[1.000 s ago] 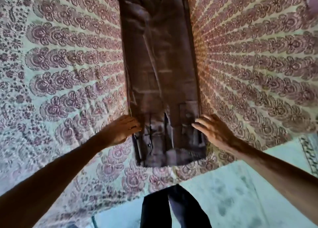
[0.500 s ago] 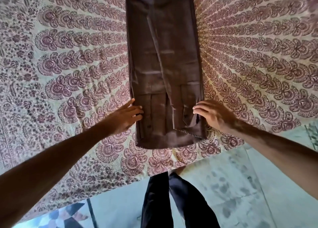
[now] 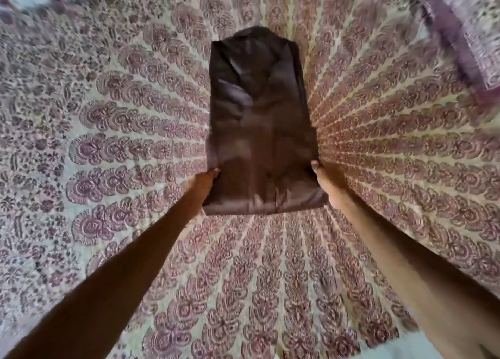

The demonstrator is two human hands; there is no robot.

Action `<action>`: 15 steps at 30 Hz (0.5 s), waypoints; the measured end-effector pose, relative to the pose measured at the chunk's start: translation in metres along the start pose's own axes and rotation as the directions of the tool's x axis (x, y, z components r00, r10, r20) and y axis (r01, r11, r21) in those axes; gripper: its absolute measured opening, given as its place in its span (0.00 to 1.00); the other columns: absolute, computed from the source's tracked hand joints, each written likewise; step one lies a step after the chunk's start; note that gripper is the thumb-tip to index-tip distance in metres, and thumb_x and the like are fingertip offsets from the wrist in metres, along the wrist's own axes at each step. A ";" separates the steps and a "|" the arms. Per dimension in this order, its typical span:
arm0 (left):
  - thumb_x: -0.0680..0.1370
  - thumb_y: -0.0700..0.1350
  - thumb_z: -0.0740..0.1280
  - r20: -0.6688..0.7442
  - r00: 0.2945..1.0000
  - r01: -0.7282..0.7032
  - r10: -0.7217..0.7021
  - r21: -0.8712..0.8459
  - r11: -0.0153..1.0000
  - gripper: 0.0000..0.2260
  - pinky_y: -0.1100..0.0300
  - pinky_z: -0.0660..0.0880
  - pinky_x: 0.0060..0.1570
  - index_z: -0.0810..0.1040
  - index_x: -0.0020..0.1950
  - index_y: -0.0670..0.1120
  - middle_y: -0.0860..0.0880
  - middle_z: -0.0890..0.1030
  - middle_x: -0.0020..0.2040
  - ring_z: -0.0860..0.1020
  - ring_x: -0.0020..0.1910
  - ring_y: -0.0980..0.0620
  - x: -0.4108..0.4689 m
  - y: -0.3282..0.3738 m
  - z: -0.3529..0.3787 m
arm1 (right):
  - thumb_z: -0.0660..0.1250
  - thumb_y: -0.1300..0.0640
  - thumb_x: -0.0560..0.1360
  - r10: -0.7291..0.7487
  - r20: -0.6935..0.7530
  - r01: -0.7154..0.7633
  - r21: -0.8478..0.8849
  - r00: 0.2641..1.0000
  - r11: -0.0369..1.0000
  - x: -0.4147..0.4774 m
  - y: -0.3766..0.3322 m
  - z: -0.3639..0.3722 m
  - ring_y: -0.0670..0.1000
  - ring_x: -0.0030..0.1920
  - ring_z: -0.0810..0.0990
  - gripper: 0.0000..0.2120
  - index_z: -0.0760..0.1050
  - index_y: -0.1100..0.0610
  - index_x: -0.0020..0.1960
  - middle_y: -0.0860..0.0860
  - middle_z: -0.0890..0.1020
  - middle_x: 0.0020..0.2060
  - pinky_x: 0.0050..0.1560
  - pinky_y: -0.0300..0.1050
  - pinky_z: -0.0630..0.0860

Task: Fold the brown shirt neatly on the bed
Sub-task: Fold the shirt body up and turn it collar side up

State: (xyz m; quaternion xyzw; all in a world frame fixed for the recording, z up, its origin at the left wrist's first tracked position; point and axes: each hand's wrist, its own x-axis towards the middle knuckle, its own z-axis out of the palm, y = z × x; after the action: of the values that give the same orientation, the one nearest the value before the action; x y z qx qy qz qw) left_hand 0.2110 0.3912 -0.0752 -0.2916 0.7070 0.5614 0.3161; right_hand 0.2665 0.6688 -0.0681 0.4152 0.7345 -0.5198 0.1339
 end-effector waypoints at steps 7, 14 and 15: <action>0.76 0.57 0.66 0.031 0.988 -0.154 0.151 0.175 0.972 0.14 0.52 0.79 0.48 0.77 0.52 0.48 0.45 0.82 0.46 0.81 0.46 0.44 -0.003 -0.026 -0.014 | 0.60 0.38 0.73 -0.246 -0.080 0.235 -0.128 0.966 0.964 -0.017 0.025 0.001 0.49 0.30 0.72 0.27 0.77 0.64 0.46 0.53 0.77 0.33 0.23 0.33 0.63; 0.81 0.47 0.60 -0.165 0.843 -0.389 0.513 0.472 0.791 0.11 0.65 0.68 0.32 0.74 0.56 0.40 0.50 0.75 0.37 0.73 0.33 0.58 0.000 -0.022 -0.003 | 0.60 0.58 0.82 -0.460 -0.271 0.430 -0.165 0.846 0.888 -0.020 0.035 0.010 0.43 0.25 0.70 0.05 0.72 0.57 0.48 0.44 0.70 0.28 0.20 0.35 0.62; 0.82 0.48 0.60 -0.190 0.823 -0.400 0.536 0.477 0.782 0.12 0.66 0.68 0.32 0.74 0.57 0.40 0.50 0.75 0.38 0.73 0.33 0.58 0.004 -0.021 0.000 | 0.59 0.59 0.82 -0.481 -0.302 0.452 -0.165 0.823 0.877 -0.018 0.032 0.013 0.43 0.26 0.70 0.04 0.71 0.54 0.49 0.43 0.70 0.29 0.21 0.36 0.62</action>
State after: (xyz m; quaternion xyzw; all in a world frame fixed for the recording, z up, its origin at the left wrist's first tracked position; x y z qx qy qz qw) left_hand 0.2251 0.3866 -0.0910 -0.1157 0.9014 0.4045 0.1023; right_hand 0.2984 0.6524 -0.0837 0.2988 0.8470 -0.4267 -0.1061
